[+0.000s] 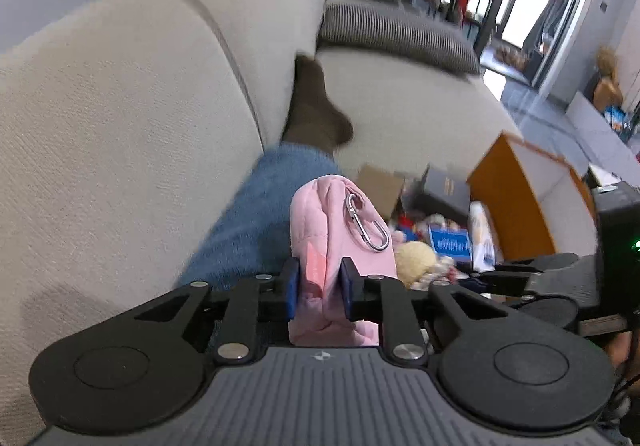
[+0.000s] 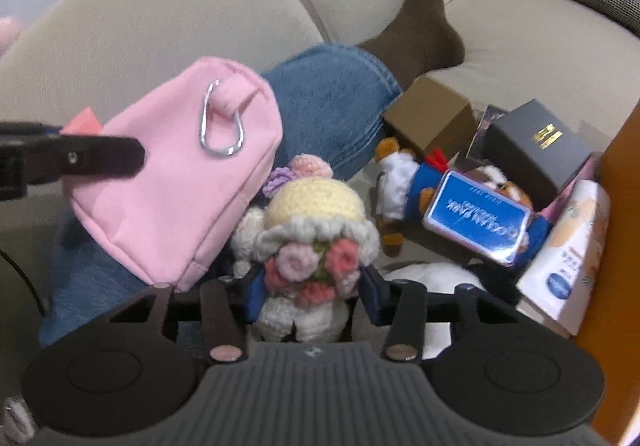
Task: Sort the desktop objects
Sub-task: 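Grasp the crocheted doll with the right tool while the left tool holds the pink pouch, then carry the doll with the right tool into the orange box while the left tool carries the pouch there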
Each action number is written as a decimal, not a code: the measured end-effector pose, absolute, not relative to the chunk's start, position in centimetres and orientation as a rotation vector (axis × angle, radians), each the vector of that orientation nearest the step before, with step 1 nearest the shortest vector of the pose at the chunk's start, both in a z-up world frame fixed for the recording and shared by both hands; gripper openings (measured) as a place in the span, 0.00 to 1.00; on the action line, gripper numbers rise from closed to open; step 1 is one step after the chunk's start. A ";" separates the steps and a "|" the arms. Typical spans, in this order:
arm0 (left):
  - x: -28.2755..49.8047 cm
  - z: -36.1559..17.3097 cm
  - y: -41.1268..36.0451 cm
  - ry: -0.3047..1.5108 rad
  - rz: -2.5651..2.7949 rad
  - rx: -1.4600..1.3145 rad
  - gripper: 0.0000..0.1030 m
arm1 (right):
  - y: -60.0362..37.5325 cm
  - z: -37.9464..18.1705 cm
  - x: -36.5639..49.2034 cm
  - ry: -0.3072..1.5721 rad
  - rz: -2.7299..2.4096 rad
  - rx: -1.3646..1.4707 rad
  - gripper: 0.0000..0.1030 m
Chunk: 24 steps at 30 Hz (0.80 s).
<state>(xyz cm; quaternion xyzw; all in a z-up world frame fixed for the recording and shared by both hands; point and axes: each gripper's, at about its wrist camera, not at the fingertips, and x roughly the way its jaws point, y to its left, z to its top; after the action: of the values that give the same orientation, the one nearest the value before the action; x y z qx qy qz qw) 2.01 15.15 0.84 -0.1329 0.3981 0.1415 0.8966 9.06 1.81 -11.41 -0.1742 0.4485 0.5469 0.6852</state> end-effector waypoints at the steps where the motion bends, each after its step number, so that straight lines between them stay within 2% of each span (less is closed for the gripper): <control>1: 1.7 1.4 15.0 0.803 0.295 -0.272 0.22 | 1.5 -10.7 9.2 0.996 1.224 -0.372 0.48; 6: 1.9 2.4 13.8 0.772 0.305 -0.228 0.22 | -0.5 -6.6 10.1 0.971 1.208 -0.286 0.48; 12: 3.8 1.2 10.9 0.779 0.246 -0.186 0.22 | -3.9 -2.2 11.6 0.903 1.112 -0.288 0.48; 24: 6.7 -4.5 7.7 0.855 0.210 -0.157 0.22 | -3.6 -7.8 14.0 1.046 0.954 -0.300 0.52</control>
<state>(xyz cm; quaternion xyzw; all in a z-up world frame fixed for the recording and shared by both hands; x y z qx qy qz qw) 6.73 7.71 -4.47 -0.0759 0.4132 0.1016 0.9018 14.04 -3.56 -7.85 -0.1371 0.4786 0.4366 0.7494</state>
